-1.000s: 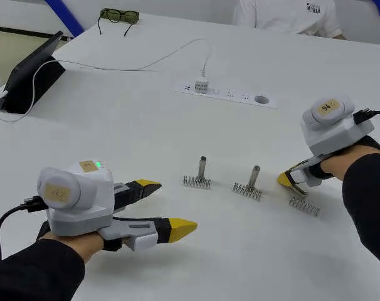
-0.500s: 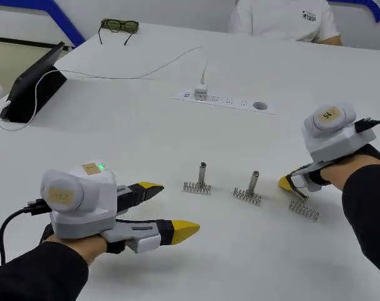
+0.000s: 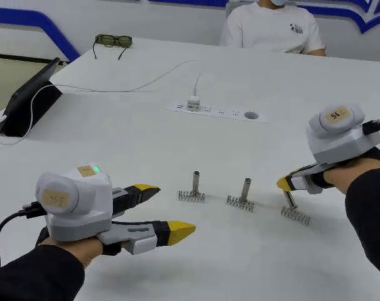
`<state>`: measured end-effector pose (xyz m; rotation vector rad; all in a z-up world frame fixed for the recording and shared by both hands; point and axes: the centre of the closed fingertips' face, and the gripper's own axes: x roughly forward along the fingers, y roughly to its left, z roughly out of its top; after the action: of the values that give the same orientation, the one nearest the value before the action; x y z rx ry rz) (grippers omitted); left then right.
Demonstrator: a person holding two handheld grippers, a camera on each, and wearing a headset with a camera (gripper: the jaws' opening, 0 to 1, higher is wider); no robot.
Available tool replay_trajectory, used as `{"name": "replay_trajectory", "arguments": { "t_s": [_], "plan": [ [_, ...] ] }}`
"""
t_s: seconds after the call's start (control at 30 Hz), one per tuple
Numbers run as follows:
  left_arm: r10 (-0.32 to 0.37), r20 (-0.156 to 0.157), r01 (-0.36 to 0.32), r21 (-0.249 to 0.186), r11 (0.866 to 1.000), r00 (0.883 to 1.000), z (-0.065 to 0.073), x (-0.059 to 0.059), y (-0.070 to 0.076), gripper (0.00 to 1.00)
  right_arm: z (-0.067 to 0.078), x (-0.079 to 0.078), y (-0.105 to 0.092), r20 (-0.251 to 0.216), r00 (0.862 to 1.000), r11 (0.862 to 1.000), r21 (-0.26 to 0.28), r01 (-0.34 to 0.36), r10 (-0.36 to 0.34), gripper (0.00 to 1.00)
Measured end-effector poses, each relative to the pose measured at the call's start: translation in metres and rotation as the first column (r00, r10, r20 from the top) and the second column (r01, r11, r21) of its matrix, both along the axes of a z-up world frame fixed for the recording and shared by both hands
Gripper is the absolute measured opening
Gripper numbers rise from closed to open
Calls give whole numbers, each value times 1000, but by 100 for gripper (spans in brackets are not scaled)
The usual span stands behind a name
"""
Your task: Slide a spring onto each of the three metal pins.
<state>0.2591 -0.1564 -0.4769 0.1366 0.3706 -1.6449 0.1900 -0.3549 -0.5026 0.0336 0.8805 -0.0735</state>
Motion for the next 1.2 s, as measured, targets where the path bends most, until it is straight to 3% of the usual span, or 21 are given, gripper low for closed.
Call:
{"name": "replay_trajectory", "arguments": {
  "t_s": [0.57, 1.2],
  "plan": [
    [-23, 33, 23, 1, 1000, 999, 12, -7, 0, 67, 10, -26, 3, 81, 996, 999, 7, 36, -37, 9],
    [-25, 43, 25, 2, 1000, 999, 14, -15, 0, 67, 10, -34, 7, 99, 995, 1000, -3, 8, -8, 9]
  ]
}}
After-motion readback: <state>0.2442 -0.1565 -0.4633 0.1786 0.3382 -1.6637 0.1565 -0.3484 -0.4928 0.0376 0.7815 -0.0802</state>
